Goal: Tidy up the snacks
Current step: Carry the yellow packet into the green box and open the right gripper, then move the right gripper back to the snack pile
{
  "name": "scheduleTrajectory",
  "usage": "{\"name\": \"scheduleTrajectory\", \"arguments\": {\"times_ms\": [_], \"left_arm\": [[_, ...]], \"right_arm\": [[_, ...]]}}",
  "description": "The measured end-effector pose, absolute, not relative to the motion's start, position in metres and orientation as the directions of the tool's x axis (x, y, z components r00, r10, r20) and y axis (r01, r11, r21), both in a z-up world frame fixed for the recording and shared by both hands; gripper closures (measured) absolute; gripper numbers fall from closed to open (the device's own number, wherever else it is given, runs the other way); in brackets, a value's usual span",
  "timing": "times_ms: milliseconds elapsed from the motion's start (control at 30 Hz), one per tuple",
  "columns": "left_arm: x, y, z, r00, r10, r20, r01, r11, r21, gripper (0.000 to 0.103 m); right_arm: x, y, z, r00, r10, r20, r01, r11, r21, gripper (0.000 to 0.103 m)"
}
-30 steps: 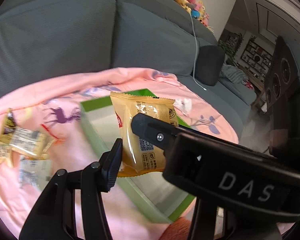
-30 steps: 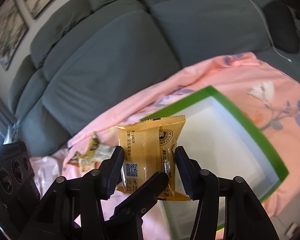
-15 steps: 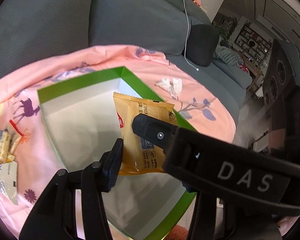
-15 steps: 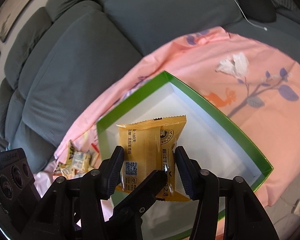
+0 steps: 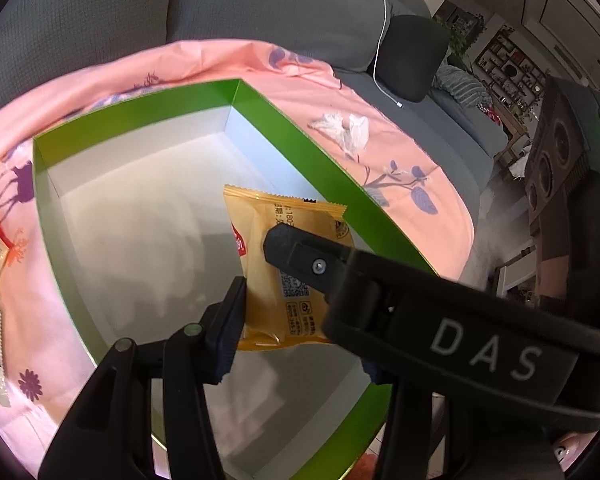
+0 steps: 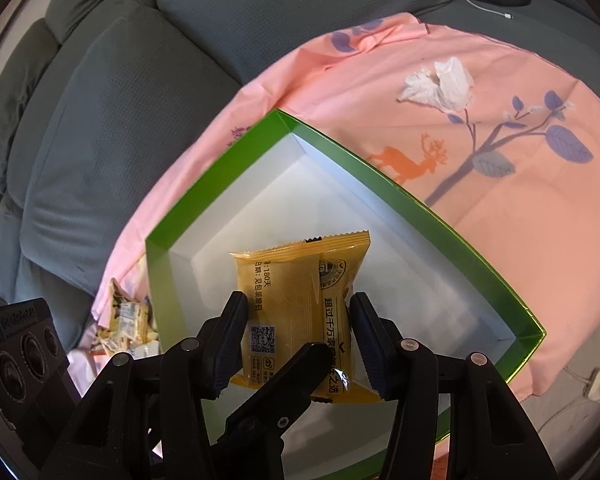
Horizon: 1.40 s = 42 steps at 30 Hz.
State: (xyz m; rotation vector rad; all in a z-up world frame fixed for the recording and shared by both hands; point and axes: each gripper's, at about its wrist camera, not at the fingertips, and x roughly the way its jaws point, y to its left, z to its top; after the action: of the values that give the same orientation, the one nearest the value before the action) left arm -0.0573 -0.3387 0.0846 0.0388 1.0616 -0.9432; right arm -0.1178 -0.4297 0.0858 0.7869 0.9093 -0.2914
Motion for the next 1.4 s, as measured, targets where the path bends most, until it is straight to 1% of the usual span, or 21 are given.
{"name": "scheduleTrajectory", "arguments": {"times_ms": [167, 300, 467, 500, 533, 567, 600, 633, 700, 767, 800, 833, 867, 900, 967, 1000, 1033, 1067, 1133, 1300, 1400], "left_arm": [[-0.056, -0.341, 0.077, 0.103, -0.629, -0.770, 0.664, 0.620, -0.418, 0.055], [-0.058, -0.344, 0.075, 0.103, -0.615, -0.782, 0.665, 0.627, -0.406, 0.055], [-0.059, -0.338, 0.081, 0.106, -0.632, -0.768, 0.653, 0.626, -0.426, 0.053], [-0.060, -0.333, 0.085, 0.124, -0.636, -0.761, 0.653, 0.630, -0.420, 0.052], [-0.061, -0.328, 0.090, 0.136, -0.645, -0.752, 0.658, 0.627, -0.418, 0.047], [-0.063, -0.323, 0.094, 0.150, -0.651, -0.744, 0.663, 0.625, -0.413, 0.043], [-0.064, -0.316, 0.100, 0.165, -0.660, -0.733, 0.669, 0.621, -0.408, 0.034], [-0.065, -0.306, 0.107, 0.191, -0.670, -0.717, 0.671, 0.623, -0.403, 0.029], [-0.066, -0.288, 0.118, 0.240, -0.678, -0.695, 0.664, 0.637, -0.392, 0.023], [-0.064, -0.263, 0.127, 0.305, -0.679, -0.668, 0.636, 0.667, -0.387, 0.023], [-0.063, -0.251, 0.131, 0.333, -0.675, -0.659, 0.618, 0.684, -0.389, 0.021], [-0.061, -0.234, 0.135, 0.370, -0.666, -0.648, 0.588, 0.708, -0.392, 0.016], [-0.060, -0.223, 0.137, 0.395, -0.659, -0.640, 0.570, 0.722, -0.392, 0.013], [-0.057, -0.208, 0.140, 0.431, -0.646, -0.630, 0.545, 0.743, -0.389, 0.011], [-0.053, -0.179, 0.145, 0.503, -0.601, -0.621, 0.492, 0.790, -0.366, 0.008], [-0.051, -0.165, 0.146, 0.532, -0.577, -0.620, 0.467, 0.810, -0.354, 0.003], [-0.048, -0.153, 0.147, 0.559, -0.555, -0.616, 0.442, 0.828, -0.345, 0.001], [-0.047, -0.141, 0.147, 0.579, -0.539, -0.612, 0.423, 0.840, -0.339, 0.001], [-0.042, -0.115, 0.143, 0.615, -0.495, -0.614, 0.381, 0.868, -0.318, 0.001], [-0.035, -0.060, 0.118, 0.676, -0.357, -0.644, 0.233, 0.934, -0.273, 0.001], [-0.032, -0.035, 0.098, 0.676, -0.311, -0.668, 0.168, 0.948, -0.271, 0.001]], "right_arm": [[-0.117, -0.433, 0.079, 0.568, 0.089, -0.818, 0.561, 0.686, 0.464, 0.047], [-0.116, -0.435, 0.074, 0.535, 0.067, -0.842, 0.591, 0.683, 0.430, 0.047], [-0.121, -0.436, 0.078, 0.576, 0.077, -0.814, 0.571, 0.674, 0.468, 0.047], [-0.121, -0.435, 0.081, 0.589, 0.076, -0.804, 0.564, 0.675, 0.476, 0.044], [-0.122, -0.434, 0.083, 0.601, 0.072, -0.796, 0.558, 0.675, 0.483, 0.041], [-0.122, -0.433, 0.086, 0.613, 0.065, -0.788, 0.555, 0.675, 0.487, 0.035], [-0.123, -0.432, 0.089, 0.626, 0.057, -0.777, 0.549, 0.675, 0.492, 0.032], [-0.124, -0.431, 0.092, 0.639, 0.050, -0.768, 0.544, 0.677, 0.496, 0.031], [-0.124, -0.427, 0.098, 0.663, 0.041, -0.747, 0.526, 0.685, 0.504, 0.024], [-0.123, -0.422, 0.105, 0.691, 0.031, -0.722, 0.501, 0.699, 0.510, 0.023], [-0.122, -0.418, 0.110, 0.709, 0.022, -0.705, 0.489, 0.706, 0.513, 0.022], [-0.121, -0.415, 0.113, 0.718, 0.014, -0.696, 0.485, 0.708, 0.514, 0.021], [-0.120, -0.412, 0.118, 0.732, 0.000, -0.681, 0.481, 0.709, 0.516, 0.018], [-0.120, -0.409, 0.120, 0.742, -0.014, -0.670, 0.478, 0.712, 0.514, 0.015], [-0.118, -0.400, 0.128, 0.762, -0.042, -0.646, 0.468, 0.726, 0.505, 0.013], [-0.117, -0.395, 0.131, 0.771, -0.048, -0.635, 0.457, 0.735, 0.501, 0.012], [-0.114, -0.389, 0.135, 0.780, -0.046, -0.624, 0.442, 0.747, 0.497, 0.011], [-0.111, -0.383, 0.137, 0.790, -0.041, -0.612, 0.424, 0.758, 0.496, 0.009], [-0.106, -0.371, 0.141, 0.808, -0.030, -0.589, 0.391, 0.776, 0.496, 0.009], [-0.088, -0.338, 0.146, 0.841, 0.029, -0.541, 0.295, 0.813, 0.502, 0.009], [-0.074, -0.313, 0.142, 0.819, 0.026, -0.574, 0.281, 0.854, 0.439, 0.008]]}}
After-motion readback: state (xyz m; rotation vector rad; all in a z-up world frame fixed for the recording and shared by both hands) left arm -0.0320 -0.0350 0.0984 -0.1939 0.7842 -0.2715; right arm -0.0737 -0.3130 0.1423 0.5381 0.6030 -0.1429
